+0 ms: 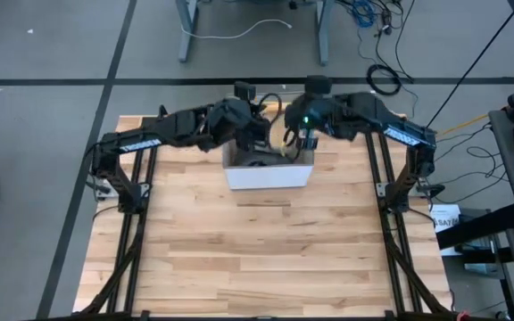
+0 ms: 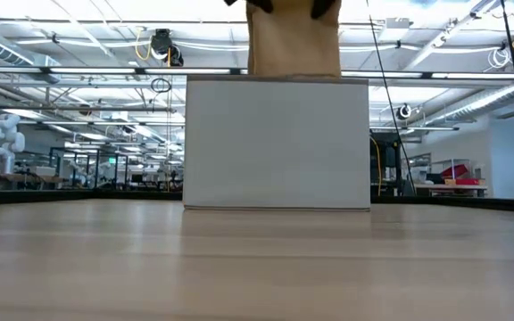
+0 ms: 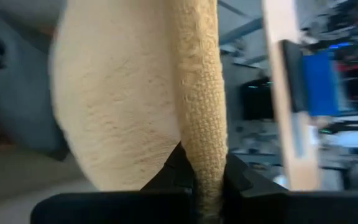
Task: Fold towel
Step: Put the folded orange towel into the laundry organizer
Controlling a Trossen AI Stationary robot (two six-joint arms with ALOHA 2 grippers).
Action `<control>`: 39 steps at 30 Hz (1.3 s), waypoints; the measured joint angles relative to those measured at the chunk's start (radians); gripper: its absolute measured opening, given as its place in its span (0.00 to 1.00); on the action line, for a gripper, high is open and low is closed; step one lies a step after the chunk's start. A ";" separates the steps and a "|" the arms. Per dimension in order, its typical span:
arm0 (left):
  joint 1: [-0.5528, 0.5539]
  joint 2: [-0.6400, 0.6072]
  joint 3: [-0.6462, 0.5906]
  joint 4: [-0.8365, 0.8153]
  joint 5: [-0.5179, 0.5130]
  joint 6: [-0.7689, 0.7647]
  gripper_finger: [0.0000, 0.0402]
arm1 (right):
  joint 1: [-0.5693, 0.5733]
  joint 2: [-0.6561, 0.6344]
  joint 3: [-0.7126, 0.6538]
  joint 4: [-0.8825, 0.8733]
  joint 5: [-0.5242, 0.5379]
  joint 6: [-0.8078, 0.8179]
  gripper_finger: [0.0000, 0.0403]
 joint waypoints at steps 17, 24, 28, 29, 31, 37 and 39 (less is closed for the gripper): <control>0.251 -0.003 -0.008 -0.241 0.539 -0.136 0.06 | -0.258 0.117 -0.001 0.074 -0.659 -0.186 0.03; 0.322 -0.001 -0.008 -0.269 0.677 -0.140 0.06 | -0.329 0.153 0.000 0.117 -0.836 -0.260 0.03; 0.358 0.032 -0.008 -0.280 0.705 -0.135 0.06 | -0.365 0.186 0.001 0.123 -0.863 -0.281 0.03; 0.364 0.045 -0.008 -0.281 0.711 -0.135 0.06 | -0.375 0.195 0.001 0.124 -0.863 -0.284 0.03; 0.378 0.073 -0.008 -0.284 0.719 -0.128 0.06 | -0.392 0.215 0.001 0.121 -0.864 -0.287 0.03; 0.391 0.132 -0.008 -0.225 0.633 -0.044 0.06 | -0.429 0.251 0.000 0.111 -0.860 -0.311 0.03; 0.391 0.132 -0.009 -0.177 0.607 -0.023 0.06 | -0.440 0.249 0.000 0.116 -0.860 -0.322 0.03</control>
